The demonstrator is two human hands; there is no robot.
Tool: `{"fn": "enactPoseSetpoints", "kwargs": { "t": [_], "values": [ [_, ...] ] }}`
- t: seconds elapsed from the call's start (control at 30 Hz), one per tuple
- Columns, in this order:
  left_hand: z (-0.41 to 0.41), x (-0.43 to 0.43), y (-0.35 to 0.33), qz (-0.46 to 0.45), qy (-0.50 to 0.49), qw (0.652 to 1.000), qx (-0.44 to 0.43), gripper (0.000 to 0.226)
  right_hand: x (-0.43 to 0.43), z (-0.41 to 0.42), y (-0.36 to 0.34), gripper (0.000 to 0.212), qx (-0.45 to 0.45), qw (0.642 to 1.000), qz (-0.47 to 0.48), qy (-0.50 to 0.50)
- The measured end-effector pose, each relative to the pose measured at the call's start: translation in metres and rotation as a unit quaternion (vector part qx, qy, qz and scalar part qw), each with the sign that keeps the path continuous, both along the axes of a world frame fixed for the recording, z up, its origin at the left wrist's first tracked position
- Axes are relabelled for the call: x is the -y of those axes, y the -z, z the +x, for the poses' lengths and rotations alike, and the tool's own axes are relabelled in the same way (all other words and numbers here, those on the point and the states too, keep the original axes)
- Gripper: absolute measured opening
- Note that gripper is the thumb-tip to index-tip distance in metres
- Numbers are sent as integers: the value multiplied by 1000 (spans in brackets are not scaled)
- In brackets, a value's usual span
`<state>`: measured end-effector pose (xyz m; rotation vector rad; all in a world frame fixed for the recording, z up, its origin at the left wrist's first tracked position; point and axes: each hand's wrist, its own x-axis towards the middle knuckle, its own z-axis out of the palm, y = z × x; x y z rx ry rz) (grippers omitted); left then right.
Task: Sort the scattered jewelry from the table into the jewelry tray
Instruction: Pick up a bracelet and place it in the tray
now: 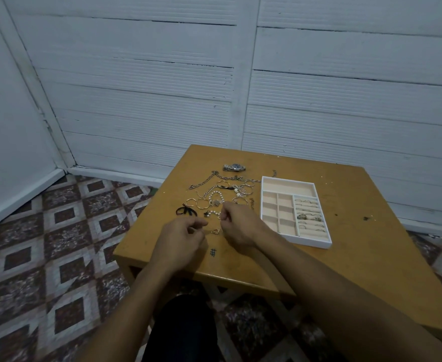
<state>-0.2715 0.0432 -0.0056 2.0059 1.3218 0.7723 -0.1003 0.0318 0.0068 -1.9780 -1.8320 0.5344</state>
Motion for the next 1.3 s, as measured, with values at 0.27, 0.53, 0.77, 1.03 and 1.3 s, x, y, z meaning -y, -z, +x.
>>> {"fn": "enactPoseSetpoints", "kwargs": {
  "t": [0.27, 0.53, 0.77, 1.03, 1.3],
  "values": [
    [29, 7, -5, -85, 57, 986, 134, 36, 27, 27, -50, 4, -146, 988, 40, -34],
    [73, 37, -9, -450, 29, 751, 483, 21, 50, 49, -70, 10, -181, 982, 49, -16],
    [93, 41, -8, -524, 3, 651, 549, 29, 58, 65, -72, 16, -137, 990, 30, -2],
    [107, 42, -6, -559, -7, 631, 537, 32, 59, 70, -71, 10, -39, 999, 25, 13],
    [115, 45, -9, -567, -18, 627, 534, 32, 58, 73, -63, 11, -4, 1000, 0, 27]
  ]
}}
